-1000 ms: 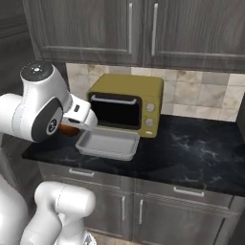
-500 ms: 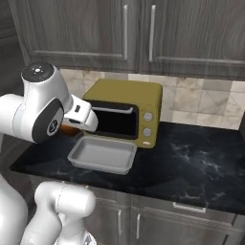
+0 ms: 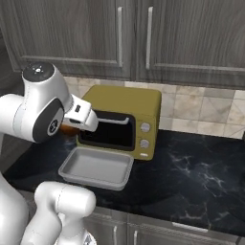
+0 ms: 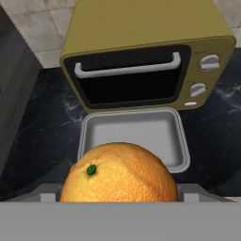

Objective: Pick the kiwi and orange from the fridge and place them inside the tupperware on the counter.

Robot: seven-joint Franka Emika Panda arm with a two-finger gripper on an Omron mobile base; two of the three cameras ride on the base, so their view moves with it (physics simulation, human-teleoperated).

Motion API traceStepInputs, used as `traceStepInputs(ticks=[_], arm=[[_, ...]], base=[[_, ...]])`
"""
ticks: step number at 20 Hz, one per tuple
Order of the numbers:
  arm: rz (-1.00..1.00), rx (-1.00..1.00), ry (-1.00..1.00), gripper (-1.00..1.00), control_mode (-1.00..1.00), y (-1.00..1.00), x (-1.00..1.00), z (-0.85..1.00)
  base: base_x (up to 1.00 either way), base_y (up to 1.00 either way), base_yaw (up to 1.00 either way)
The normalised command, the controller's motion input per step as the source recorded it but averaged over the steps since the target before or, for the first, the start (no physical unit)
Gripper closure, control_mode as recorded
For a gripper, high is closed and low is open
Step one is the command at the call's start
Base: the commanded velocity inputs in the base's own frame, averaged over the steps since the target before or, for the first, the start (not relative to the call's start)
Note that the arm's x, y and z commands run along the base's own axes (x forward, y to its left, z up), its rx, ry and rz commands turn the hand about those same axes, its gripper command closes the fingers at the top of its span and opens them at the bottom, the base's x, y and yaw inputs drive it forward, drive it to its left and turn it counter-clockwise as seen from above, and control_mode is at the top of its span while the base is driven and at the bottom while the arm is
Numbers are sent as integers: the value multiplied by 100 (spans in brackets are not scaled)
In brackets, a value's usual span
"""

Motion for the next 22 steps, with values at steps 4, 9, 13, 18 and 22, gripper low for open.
traceStepInputs(ticks=[4, 9, 13, 18, 22], arm=[[0, -4, 8, 100, -100, 1, 0, -17], [0, -34, 3, 100, -100, 3, -14, -92], [0, -33, -4, 100, -100, 1, -23, -94], [0, -6, 1, 100, -100, 0, -6, -81], [0, 17, 28, 100, -100, 0, 7, -59]], base=[[5, 2, 0], [0, 0, 0], [0, 0, 0], [0, 0, 0], [0, 0, 0]])
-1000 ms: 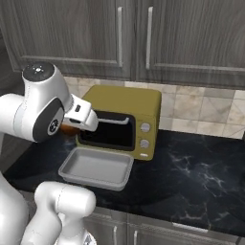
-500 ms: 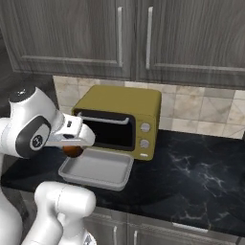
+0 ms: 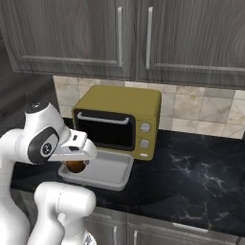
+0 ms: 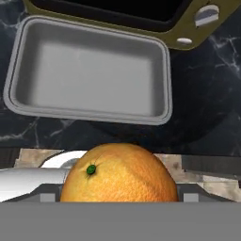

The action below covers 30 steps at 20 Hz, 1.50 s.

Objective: Pick the kiwi and orange from the fridge and place them inside the tupperware on the counter.

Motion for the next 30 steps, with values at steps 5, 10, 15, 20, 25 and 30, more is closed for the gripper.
traceStepInputs(ticks=[5, 10, 15, 20, 25, 30], arm=[[0, 28, 39, 100, -100, 0, 24, -41], [0, 23, 21, 100, -100, 0, 27, -38], [0, 2, -9, 100, -100, 0, 8, -45], [0, -2, -17, 100, -100, 0, 9, -50], [-3, -4, -7, 100, -100, 0, 31, -34], [-8, 0, 0, 100, -100, 0, 46, -10]], base=[[0, 0, 0], [0, 0, 0], [0, 0, 0], [0, 0, 0], [0, 0, 0], [0, 0, 0]])
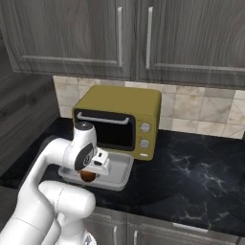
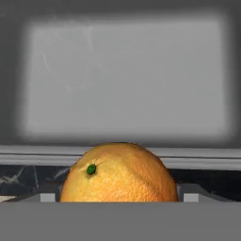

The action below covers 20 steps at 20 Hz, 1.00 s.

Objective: Pick the kiwi and orange from the fridge and place them inside the tupperware on the counter.

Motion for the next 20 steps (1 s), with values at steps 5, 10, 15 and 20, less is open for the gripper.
traceStepInputs(ticks=[5, 10, 15, 20], arm=[[-5, 0, 8, 100, -100, 0, 49, -8], [-3, 0, 14, 100, -100, 0, 45, -18], [-3, 0, 22, 100, -100, 0, 42, -23], [-1, 0, 4, 100, -100, 0, 28, -24]], base=[[0, 0, 0], [0, 0, 0], [0, 0, 0], [0, 0, 0]])
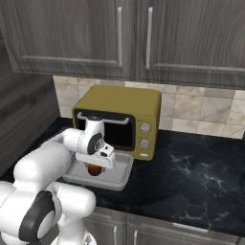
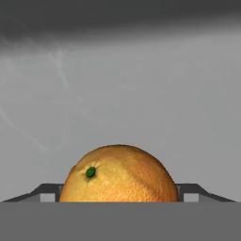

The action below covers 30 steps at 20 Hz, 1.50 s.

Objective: Pick the kiwi and orange from the fridge and place them inside the tupperware on the counter.

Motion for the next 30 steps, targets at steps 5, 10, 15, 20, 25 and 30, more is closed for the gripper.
traceStepInputs(ticks=[5, 10, 15, 20, 25, 30], arm=[[0, 0, 0, 100, -100, 0, 20, -22], [0, 0, 0, -100, -100, 1, 15, -29], [0, 0, 0, -100, -100, 4, 0, -38], [0, 0, -8, -100, -100, 4, -4, -9], [-3, -4, -30, -100, -100, 5, -28, 5], [-3, -13, -38, -100, -100, 1, -23, 23]], base=[[0, 0, 0], [0, 0, 0], [0, 0, 0], [0, 0, 0], [0, 0, 0], [0, 0, 0]])
